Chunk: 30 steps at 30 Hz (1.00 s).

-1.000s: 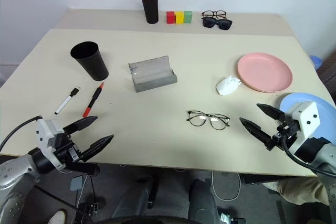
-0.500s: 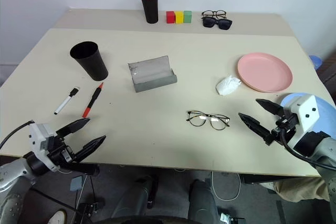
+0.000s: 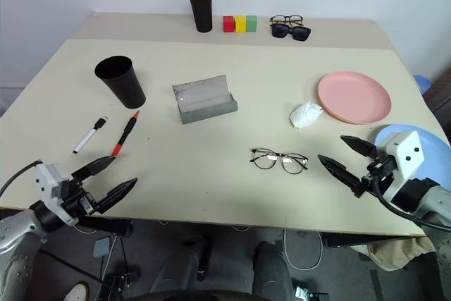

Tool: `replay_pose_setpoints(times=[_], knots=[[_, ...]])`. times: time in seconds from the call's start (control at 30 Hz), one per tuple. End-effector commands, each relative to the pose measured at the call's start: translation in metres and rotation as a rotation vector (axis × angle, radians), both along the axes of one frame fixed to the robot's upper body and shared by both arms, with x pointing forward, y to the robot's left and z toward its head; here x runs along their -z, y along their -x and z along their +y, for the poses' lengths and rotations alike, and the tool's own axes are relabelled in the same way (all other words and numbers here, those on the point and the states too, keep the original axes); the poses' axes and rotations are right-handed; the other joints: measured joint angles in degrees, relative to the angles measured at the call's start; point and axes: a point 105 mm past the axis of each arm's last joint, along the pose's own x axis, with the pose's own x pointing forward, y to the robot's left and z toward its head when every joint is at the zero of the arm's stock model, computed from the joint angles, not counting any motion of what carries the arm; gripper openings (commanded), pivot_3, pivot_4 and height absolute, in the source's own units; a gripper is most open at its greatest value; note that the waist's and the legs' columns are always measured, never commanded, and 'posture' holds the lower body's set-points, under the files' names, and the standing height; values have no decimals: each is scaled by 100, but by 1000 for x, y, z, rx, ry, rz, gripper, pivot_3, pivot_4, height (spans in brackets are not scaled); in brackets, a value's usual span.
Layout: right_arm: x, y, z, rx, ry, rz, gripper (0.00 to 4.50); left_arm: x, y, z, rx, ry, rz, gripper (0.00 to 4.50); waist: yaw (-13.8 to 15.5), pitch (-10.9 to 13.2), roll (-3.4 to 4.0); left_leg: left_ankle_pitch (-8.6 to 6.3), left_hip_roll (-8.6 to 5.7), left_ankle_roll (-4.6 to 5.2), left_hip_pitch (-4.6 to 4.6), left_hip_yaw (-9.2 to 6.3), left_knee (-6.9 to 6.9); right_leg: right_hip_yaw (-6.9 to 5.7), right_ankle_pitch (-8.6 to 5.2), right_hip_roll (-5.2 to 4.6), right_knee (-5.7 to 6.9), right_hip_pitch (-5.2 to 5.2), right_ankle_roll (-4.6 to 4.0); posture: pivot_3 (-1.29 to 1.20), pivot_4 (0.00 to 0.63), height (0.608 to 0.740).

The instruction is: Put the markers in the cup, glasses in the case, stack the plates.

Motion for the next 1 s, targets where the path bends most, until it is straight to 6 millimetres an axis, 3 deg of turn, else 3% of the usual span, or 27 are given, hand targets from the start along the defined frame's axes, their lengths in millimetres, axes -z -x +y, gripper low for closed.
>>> replay_pose_setpoints(times=[0.03,0.33,0.5,0.67,0.73,1.0], knots=[[-5,-1,3,-3,5,-48,3531,-10,-6,-7,-14,-4,-34,4500,0,0,0,0,0,1,1,0,0,0,0,0,2,0,0,0,150,740],[4,-2,1,-24,4,-58,3531,-23,-24,-23,-65,42,-46,4500,-1,0,-2,0,0,-2,30,1,8,2,-1,1,48,10,3,0,150,740],[3,-10,8,-130,-4,-69,3531,-34,-49,-25,-206,151,-19,4500,-16,0,-2,-9,5,-15,75,-1,5,2,-9,4,59,49,15,0,150,740],[-8,-25,22,-292,-28,-87,3531,-40,-73,-27,-381,213,43,4500,-20,1,-6,0,1,-2,83,-2,9,2,-4,6,62,56,10,0,150,740],[-11,-33,34,-406,-30,-88,3531,-33,-84,-24,-479,200,138,4500,-19,4,-11,2,-6,1,85,-3,9,2,-3,12,66,56,12,0,150,740],[-15,-55,82,-666,-30,-99,3531,-25,-107,-19,-582,156,362,4500,-17,9,-20,6,-2,-2,85,-20,11,1,0,41,83,52,24,0,150,740]])
